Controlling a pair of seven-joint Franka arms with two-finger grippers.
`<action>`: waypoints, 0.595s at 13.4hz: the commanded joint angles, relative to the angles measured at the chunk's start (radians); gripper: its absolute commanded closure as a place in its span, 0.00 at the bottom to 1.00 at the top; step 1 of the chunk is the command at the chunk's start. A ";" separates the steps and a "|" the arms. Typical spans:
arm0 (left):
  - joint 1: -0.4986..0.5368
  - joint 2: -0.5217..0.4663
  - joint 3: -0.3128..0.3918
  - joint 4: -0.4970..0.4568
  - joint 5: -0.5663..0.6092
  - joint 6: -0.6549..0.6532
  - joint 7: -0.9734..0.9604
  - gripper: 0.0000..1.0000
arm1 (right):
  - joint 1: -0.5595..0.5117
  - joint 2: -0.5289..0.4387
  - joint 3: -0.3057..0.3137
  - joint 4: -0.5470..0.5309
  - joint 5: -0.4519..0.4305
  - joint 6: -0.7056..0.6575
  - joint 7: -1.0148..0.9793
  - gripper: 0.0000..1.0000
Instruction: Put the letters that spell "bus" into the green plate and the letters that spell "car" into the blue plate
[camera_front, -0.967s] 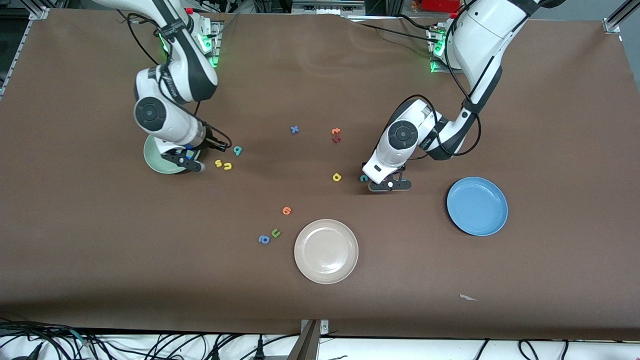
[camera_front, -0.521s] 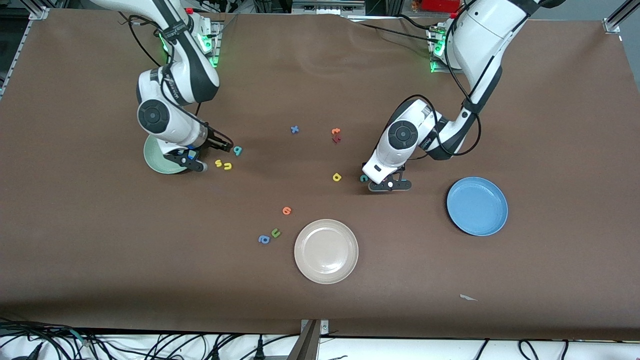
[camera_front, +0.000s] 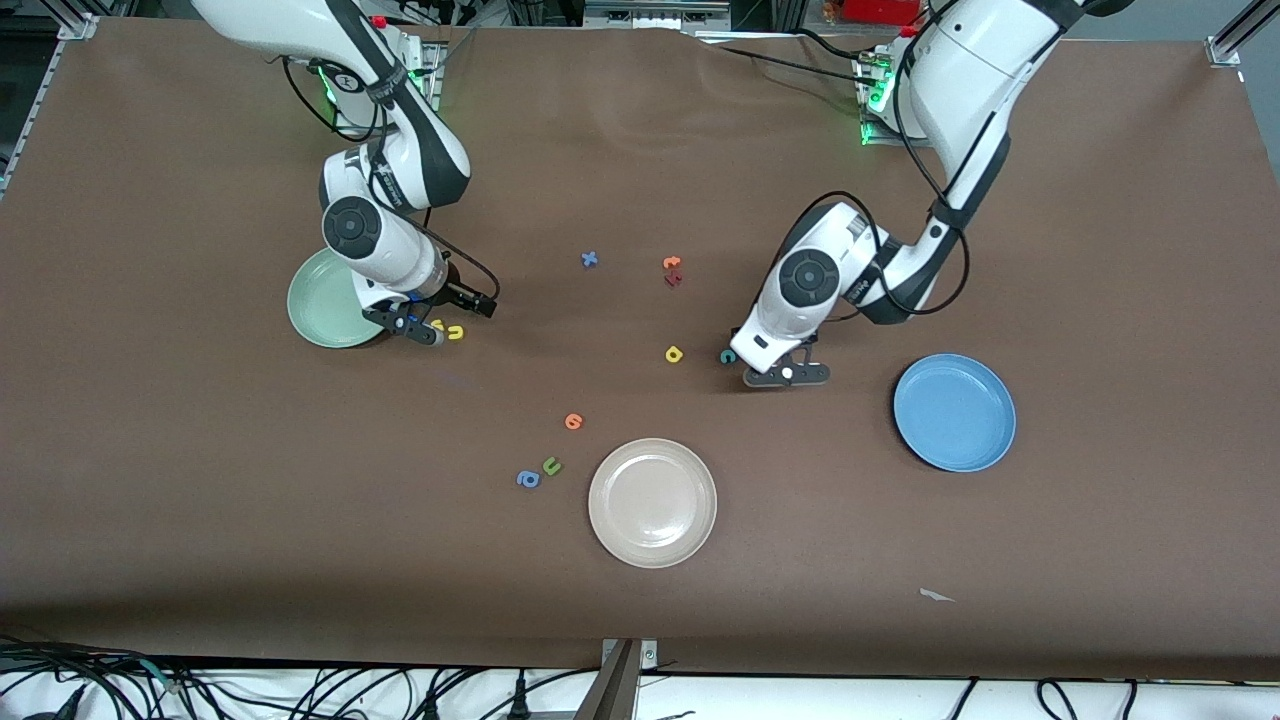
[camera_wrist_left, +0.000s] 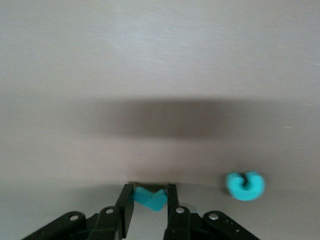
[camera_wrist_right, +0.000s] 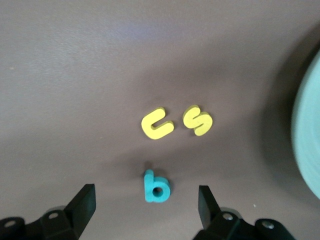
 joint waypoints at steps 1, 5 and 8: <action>0.051 -0.002 -0.005 0.119 0.016 -0.211 0.131 0.77 | -0.001 0.023 0.005 -0.016 0.010 0.057 0.007 0.13; 0.209 -0.001 0.000 0.231 0.022 -0.361 0.415 0.77 | -0.001 0.028 0.016 -0.032 0.010 0.062 0.007 0.27; 0.326 0.004 0.004 0.259 0.030 -0.361 0.622 0.77 | -0.001 0.022 0.019 -0.048 0.010 0.062 0.009 0.29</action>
